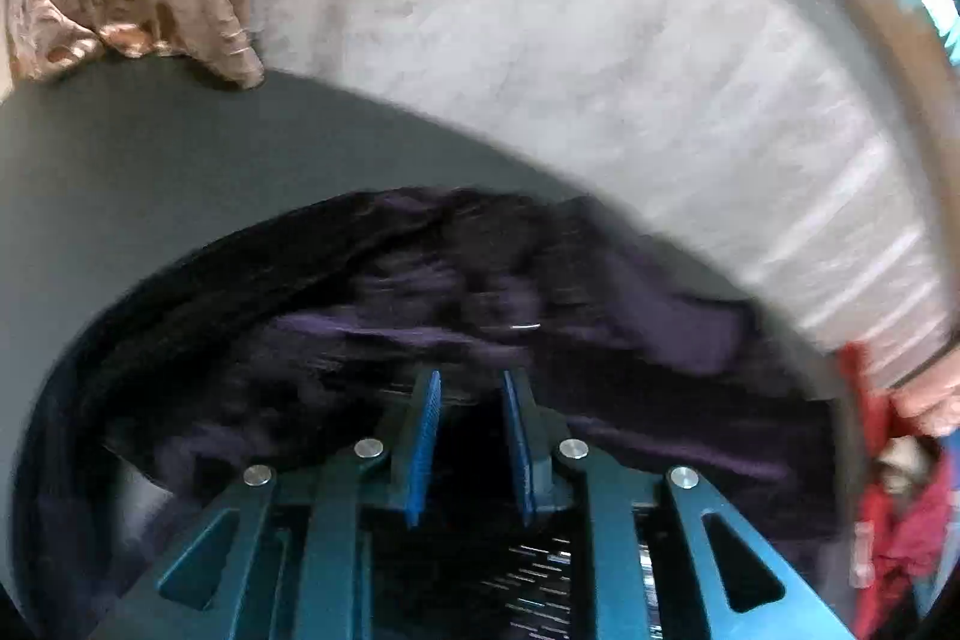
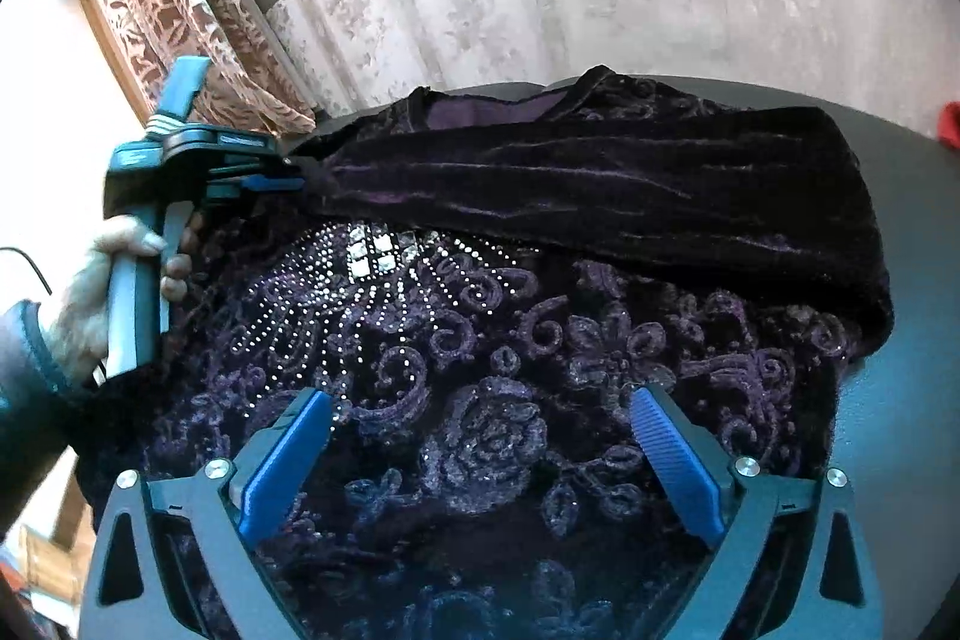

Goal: Fold clothes

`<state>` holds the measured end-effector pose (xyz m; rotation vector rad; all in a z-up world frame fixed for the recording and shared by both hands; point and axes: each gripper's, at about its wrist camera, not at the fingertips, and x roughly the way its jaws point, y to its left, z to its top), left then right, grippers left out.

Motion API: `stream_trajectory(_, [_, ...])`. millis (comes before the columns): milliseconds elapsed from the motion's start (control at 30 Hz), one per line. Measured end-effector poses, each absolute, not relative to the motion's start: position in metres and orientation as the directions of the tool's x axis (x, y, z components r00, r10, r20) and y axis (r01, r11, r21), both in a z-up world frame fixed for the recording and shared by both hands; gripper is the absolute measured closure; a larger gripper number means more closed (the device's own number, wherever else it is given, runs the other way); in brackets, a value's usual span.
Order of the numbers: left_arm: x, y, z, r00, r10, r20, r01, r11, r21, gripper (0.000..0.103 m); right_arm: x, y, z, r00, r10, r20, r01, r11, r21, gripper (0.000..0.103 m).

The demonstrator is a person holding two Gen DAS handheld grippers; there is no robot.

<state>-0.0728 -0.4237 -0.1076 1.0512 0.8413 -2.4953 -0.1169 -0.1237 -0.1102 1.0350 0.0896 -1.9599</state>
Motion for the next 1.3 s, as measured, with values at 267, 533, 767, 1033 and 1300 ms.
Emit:
stream_trajectory(267, [-0.087,-0.39,-0.111,-0.671,-0.047,-0.74,0.416,-0.85,-0.323,0.074,-0.133,-0.06,-0.098,-0.287,-0.765,-0.577,0.582,-0.618,0.529,0.001])
stream_trajectory(533, [-0.086,-0.39,-0.116,-0.656,-0.059,-0.752,0.448,-0.833,-0.326,0.073,-0.144,-0.019,-0.088,-0.344,-0.794,-0.501,0.527,-0.605,0.597,0.0])
stream_trajectory(767, [-0.059,-0.432,-0.138,-0.674,0.001,-0.739,0.541,-0.681,-0.494,0.053,-0.169,-0.049,-0.093,-0.34,-0.811,-0.476,0.512,-0.584,0.629,0.0])
stream_trajectory(1033, [-0.064,-0.43,-0.144,-0.729,0.075,-0.681,0.448,-0.7,-0.556,0.043,-0.19,-0.061,-0.105,-0.482,-0.67,-0.565,0.357,-0.739,0.572,0.0])
stream_trajectory(1300, [-0.074,-0.429,-0.141,-0.714,0.117,-0.69,0.412,-0.727,-0.55,0.044,-0.191,-0.066,-0.107,-0.473,-0.667,-0.576,0.376,-0.743,0.553,0.0])
